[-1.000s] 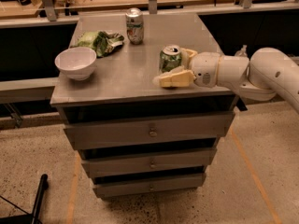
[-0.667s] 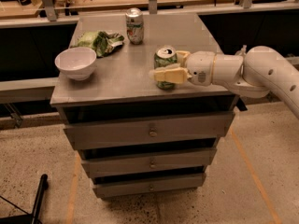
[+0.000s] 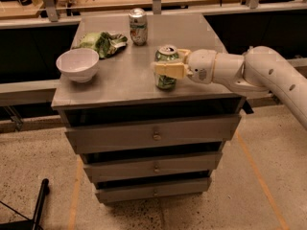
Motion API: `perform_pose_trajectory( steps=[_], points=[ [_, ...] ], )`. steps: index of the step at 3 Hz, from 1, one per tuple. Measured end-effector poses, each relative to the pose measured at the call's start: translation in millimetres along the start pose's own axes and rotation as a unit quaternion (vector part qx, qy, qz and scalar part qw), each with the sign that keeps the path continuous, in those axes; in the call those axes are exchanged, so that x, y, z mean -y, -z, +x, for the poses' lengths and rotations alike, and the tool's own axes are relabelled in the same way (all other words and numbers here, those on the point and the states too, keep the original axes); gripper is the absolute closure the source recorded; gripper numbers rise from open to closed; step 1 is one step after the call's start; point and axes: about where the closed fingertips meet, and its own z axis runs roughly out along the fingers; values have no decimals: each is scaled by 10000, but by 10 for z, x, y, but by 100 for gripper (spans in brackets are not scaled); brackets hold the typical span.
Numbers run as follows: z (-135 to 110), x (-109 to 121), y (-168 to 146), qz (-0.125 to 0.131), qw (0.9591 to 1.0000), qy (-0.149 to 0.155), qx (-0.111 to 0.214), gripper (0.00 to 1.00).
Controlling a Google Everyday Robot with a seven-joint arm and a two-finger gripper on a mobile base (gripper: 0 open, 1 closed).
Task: Knock green can over
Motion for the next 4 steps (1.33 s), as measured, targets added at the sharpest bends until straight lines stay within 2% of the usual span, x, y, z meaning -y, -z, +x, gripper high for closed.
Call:
perform_pose_trajectory(
  steps=[1,2,3,4],
  points=[
    [-91,69,-75,-174,9996,78,-186,94],
    [-201,183,-228,-530,9936,418,-909,100],
    [-188,360,-419,-797,9737,999,-1886,100],
    [-131,438,-387,-1059,9223,1941,-3170,100]
  ],
)
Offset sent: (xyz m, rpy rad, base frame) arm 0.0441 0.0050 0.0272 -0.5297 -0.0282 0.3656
